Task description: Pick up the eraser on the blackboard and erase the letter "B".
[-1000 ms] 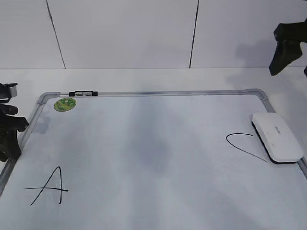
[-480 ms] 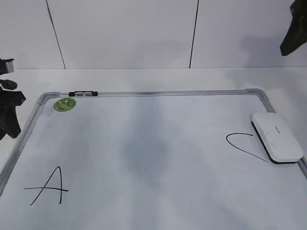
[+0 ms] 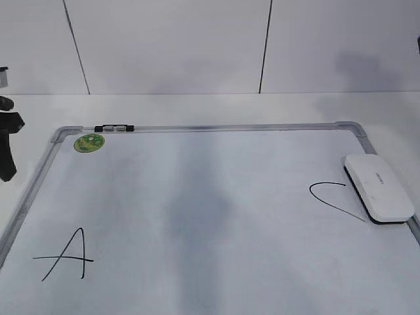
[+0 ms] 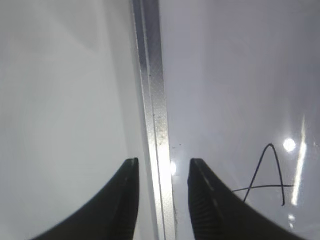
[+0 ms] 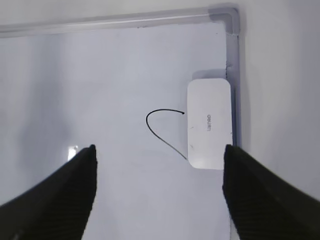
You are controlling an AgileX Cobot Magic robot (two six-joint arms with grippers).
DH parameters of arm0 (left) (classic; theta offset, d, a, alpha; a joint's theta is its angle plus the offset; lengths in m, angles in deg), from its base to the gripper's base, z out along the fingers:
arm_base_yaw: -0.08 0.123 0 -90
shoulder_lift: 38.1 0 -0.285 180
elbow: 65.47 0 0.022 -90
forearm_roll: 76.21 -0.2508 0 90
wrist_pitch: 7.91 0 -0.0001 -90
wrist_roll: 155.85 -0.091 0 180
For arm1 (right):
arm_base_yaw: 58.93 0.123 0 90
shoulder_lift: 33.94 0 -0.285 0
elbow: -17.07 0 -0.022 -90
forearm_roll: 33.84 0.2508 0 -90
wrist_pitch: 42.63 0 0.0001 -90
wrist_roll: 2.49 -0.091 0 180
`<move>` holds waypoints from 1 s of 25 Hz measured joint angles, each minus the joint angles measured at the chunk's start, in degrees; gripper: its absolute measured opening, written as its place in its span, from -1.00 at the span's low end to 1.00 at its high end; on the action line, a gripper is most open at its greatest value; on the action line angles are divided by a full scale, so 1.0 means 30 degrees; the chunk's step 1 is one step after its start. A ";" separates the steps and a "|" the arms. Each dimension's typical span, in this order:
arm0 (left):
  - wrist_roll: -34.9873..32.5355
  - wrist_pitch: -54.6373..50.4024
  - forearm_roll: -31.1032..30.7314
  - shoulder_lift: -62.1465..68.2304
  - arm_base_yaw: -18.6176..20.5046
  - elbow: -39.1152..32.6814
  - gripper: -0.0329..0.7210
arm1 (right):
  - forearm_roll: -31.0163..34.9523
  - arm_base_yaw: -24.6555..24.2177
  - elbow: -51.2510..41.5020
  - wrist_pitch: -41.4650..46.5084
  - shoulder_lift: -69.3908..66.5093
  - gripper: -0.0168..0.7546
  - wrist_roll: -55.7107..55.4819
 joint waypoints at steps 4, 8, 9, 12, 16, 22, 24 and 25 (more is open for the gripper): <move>0.0042 -0.0076 -0.0295 -0.1455 0.0000 -0.0625 -0.25 | 0.0179 0.0000 -0.2459 0.0040 0.2193 0.57 0.0000; 0.0074 -0.0197 -0.0805 -0.3330 0.0000 -0.1697 -0.26 | 0.0212 0.0000 -0.4969 0.0076 0.4747 0.57 0.0000; 0.0074 -0.0222 -0.0851 -0.3835 0.0000 -0.1974 -0.26 | 0.0212 0.0000 -0.5442 0.0076 0.5416 0.57 0.0000; 0.0144 -0.0292 -0.0897 -0.5385 0.0000 -0.2954 -0.27 | 0.0212 0.0000 -0.6820 0.0076 0.7217 0.57 -0.0031; 0.0206 -0.0359 -0.0897 -0.7653 0.0000 -0.3827 -0.27 | 0.0253 0.0000 -0.8133 0.0149 0.9366 0.57 -0.0031; 0.0235 -0.0474 -0.0897 -1.1373 0.0000 -0.4158 -0.27 | 0.0253 0.0000 -0.9563 0.0177 1.2623 0.57 -0.0040; 0.0235 -0.0553 -0.0897 -1.2657 0.0000 -0.4158 -0.27 | 0.0337 0.0000 -1.0027 0.0227 1.3783 0.57 -0.0040; 0.0235 -0.0626 -0.0897 -1.3356 0.0000 -0.4158 -0.27 | 0.0374 0.0000 -1.0277 0.0227 1.4258 0.57 -0.0040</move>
